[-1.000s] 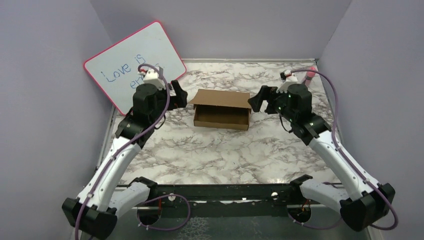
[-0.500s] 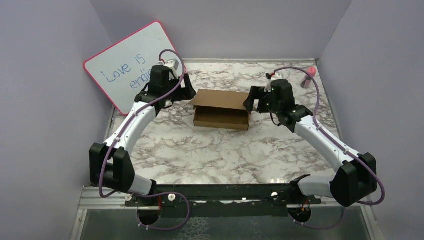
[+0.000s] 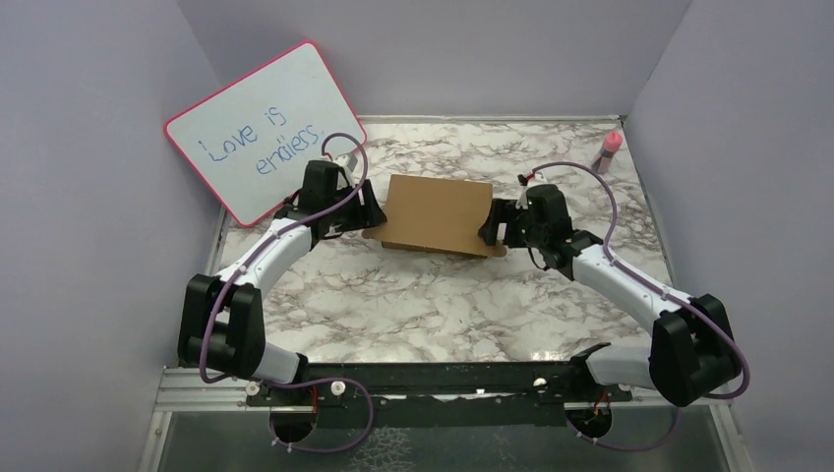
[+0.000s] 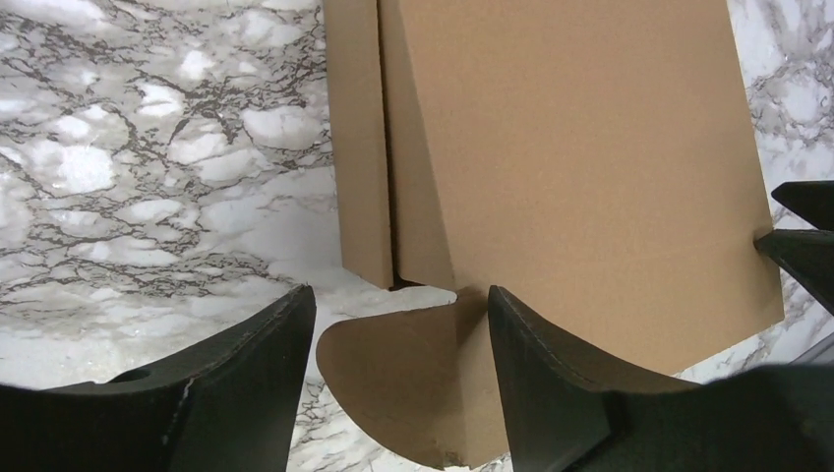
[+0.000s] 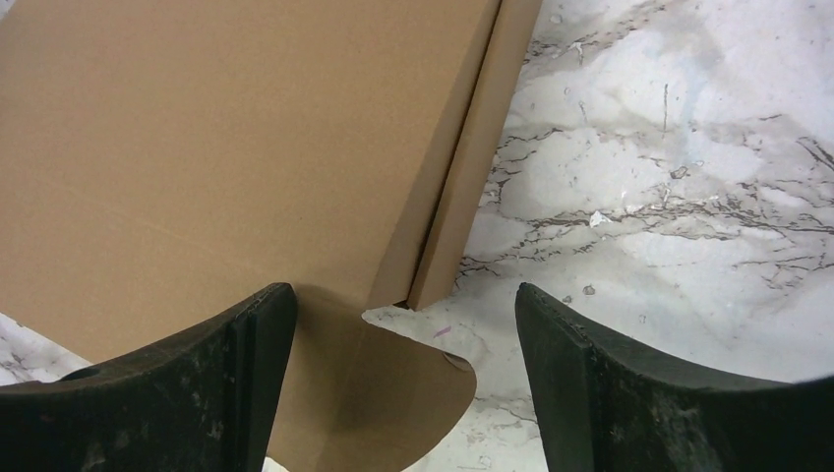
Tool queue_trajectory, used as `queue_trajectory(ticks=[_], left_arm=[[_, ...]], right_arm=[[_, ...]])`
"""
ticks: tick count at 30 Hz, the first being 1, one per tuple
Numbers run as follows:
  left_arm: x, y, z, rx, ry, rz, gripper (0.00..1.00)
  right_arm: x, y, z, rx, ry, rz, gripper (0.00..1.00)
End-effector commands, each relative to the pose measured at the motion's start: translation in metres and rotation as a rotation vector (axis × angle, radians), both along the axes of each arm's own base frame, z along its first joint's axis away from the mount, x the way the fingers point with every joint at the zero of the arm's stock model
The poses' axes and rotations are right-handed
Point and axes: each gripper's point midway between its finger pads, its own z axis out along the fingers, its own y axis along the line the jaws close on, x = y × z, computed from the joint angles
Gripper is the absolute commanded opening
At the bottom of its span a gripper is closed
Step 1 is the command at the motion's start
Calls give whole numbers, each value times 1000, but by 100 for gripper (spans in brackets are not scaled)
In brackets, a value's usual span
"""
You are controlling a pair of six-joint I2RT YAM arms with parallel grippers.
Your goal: Fold the paper box
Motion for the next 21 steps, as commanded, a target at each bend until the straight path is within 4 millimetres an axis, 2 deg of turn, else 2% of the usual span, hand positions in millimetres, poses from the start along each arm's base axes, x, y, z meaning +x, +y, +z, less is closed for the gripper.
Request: queue_trajectory(ticks=[1, 5, 10, 16, 21], left_arm=[[3, -9, -1, -54, -23, -12, 64], [-1, -9, -14, -54, 3, -10, 58], [-3, -12, -24, -64, 26, -16, 54], [0, -14, -27, -72, 30, -5, 53], [-3, -12, -44, -61, 65, 13, 51]], right_arm=[[4, 5, -8, 37, -17, 7, 85], [-1, 4, -23, 34, 12, 9, 83], [-1, 8, -27, 54, 3, 19, 81], [1, 10, -27, 61, 2, 24, 80], [2, 7, -35, 55, 8, 10, 79]])
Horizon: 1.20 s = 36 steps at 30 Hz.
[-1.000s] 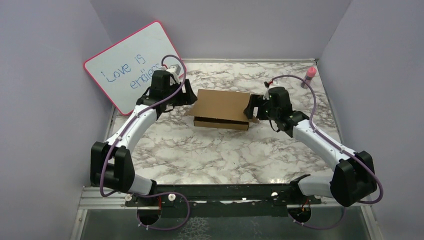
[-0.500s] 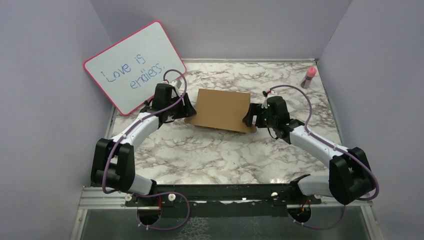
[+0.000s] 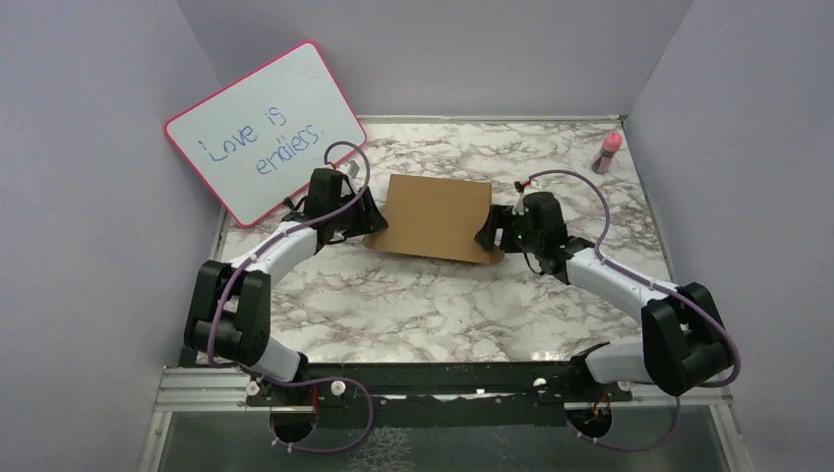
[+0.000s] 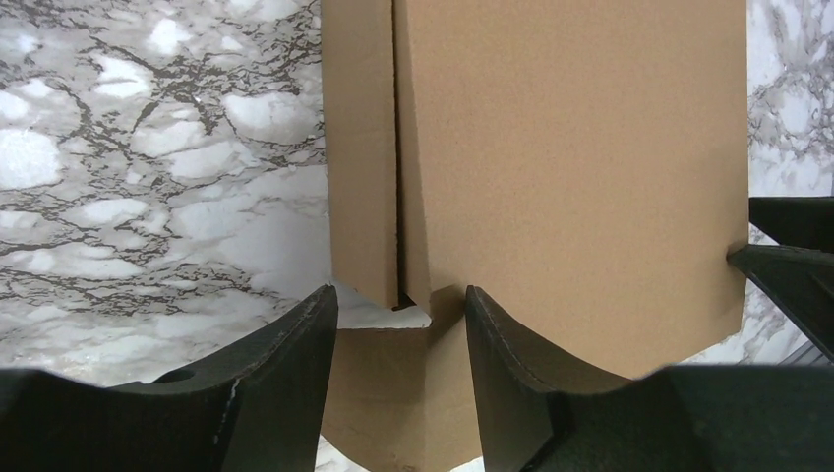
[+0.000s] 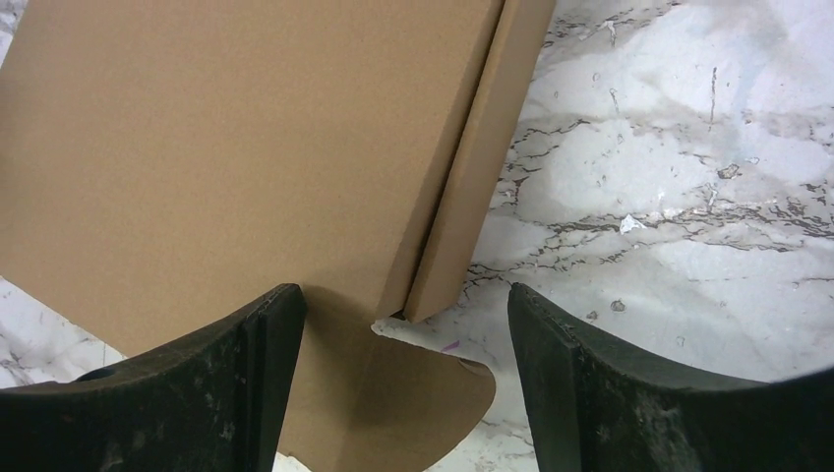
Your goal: Fold the paper box
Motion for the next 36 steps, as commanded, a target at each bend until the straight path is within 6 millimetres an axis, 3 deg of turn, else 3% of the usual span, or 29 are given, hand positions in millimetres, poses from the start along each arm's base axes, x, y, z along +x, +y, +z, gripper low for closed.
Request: queue_trajectory(ticks=[1, 12, 17, 20, 26, 29, 33, 36], left_arm=[[-3, -2, -17, -10, 25, 6, 51], [-17, 1, -48, 11, 78, 38, 45], [-28, 0, -54, -2, 76, 53, 44], [-30, 3, -44, -22, 35, 83, 45], [-13, 4, 10, -72, -104, 131, 50], [-3, 7, 27, -77, -157, 157, 52], [7, 2, 31, -104, -182, 155, 53], [11, -6, 20, -114, -151, 127, 52]], right_arm=[[2, -2, -11, 12, 3, -14, 79], [-15, -7, -53, 2, 92, -23, 72], [-17, -5, -48, 24, 78, -13, 71], [-14, -3, -32, 42, 41, -12, 71], [-2, 0, 6, 99, -63, -17, 71], [4, 2, 20, 134, -110, -23, 71], [10, 6, 19, 158, -110, -21, 70], [14, 6, 10, 155, -100, -32, 69]])
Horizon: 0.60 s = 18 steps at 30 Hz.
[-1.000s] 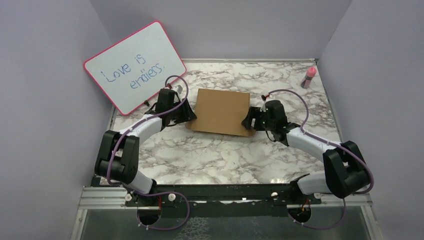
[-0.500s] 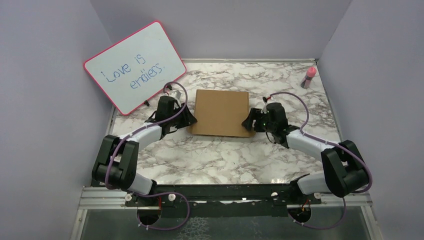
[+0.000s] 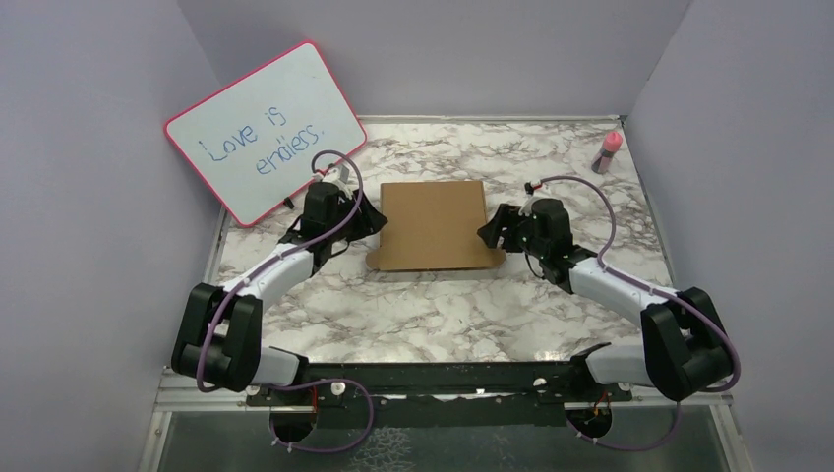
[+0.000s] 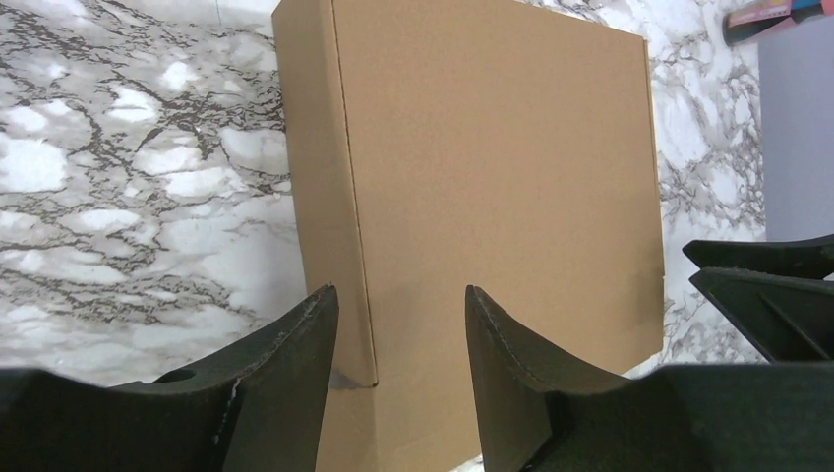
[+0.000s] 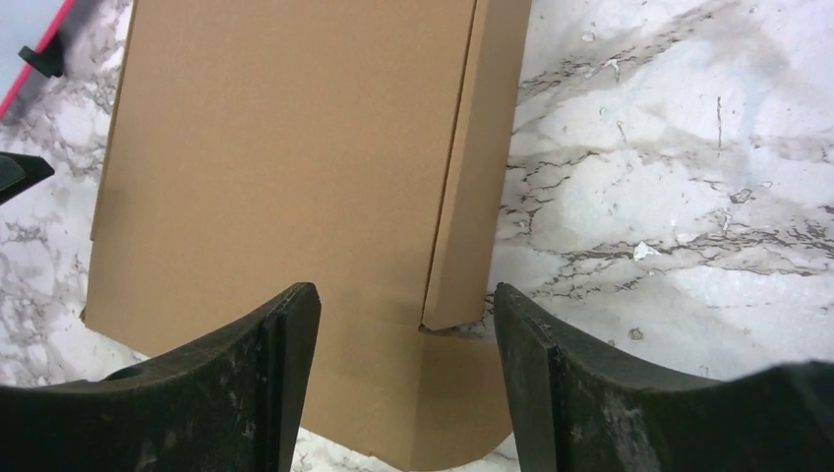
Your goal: Fold the paper box
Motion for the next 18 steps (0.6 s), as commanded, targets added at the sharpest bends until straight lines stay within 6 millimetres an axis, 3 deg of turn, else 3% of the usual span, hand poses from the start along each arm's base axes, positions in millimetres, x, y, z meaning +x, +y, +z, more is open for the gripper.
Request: queue_trajectory(ticks=[1, 13, 18], left_arm=[[16, -9, -3, -27, -6, -13, 50], [-4, -13, -67, -14, 117, -54, 36], [-14, -11, -81, -8, 145, -50, 34]], right_arm=[[9, 4, -4, 31, -9, -1, 69], [-13, 10, -60, 35, 130, 49, 46], [-24, 3, -77, 12, 164, 44, 44]])
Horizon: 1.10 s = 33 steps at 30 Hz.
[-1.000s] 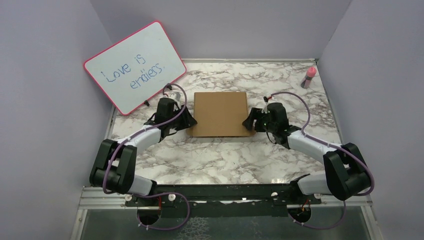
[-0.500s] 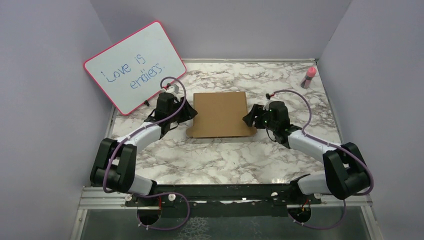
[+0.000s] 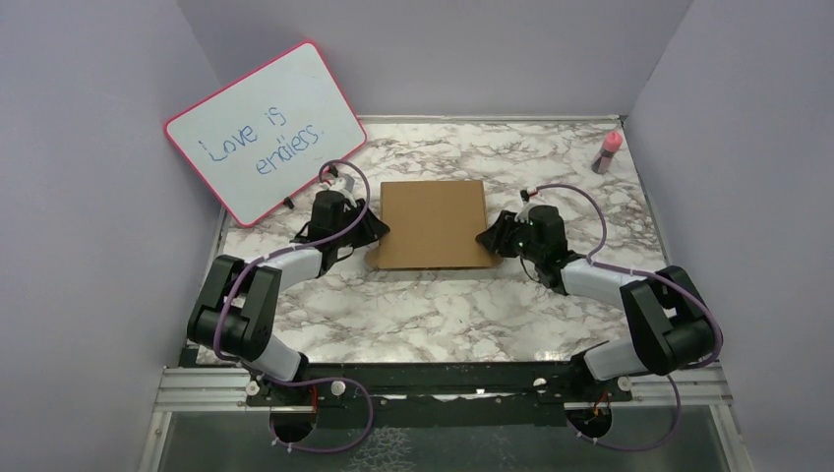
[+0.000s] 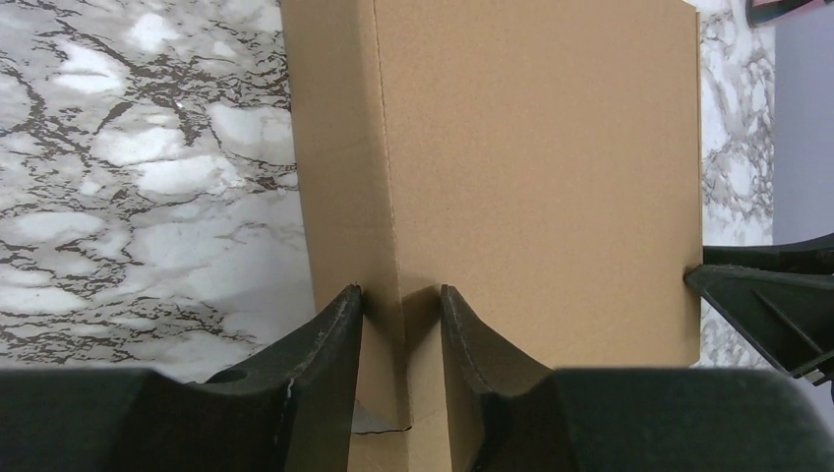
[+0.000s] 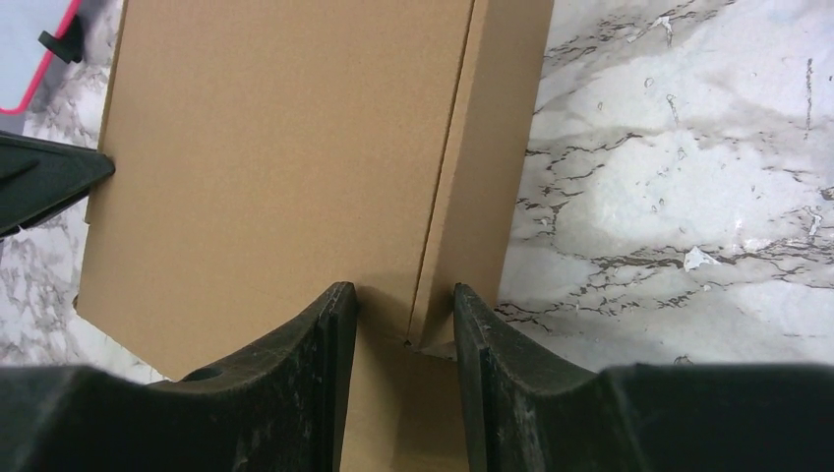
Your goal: Fold the paper box
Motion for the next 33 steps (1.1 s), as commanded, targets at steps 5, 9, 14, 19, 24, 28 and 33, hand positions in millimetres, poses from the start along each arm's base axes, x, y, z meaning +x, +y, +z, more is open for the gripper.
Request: queue_trajectory(ticks=[5, 9, 14, 19, 24, 28, 33], left_arm=[[-22, 3, -25, 23, 70, -3, 33], [-14, 6, 7, 15, 7, 28, 38], [-7, 16, 64, 43, -108, 60, 50], [-9, 35, 111, 118, -175, 67, 80], [-15, 58, 139, 237, -201, 24, 99], [-11, 78, 151, 313, -219, 19, 99], [-9, 88, 132, 307, -156, -15, 99]], right_arm=[[-25, -6, -31, -55, 94, 40, 43], [-16, -2, 0, -54, 30, 63, 44], [-10, -4, 33, -90, -49, 87, 56], [-16, 1, 59, -122, -129, 156, 67], [-33, 27, 82, -159, -249, 340, 76], [-44, 49, 81, -211, -302, 433, 81], [-60, 85, 76, -327, -404, 590, 86]])
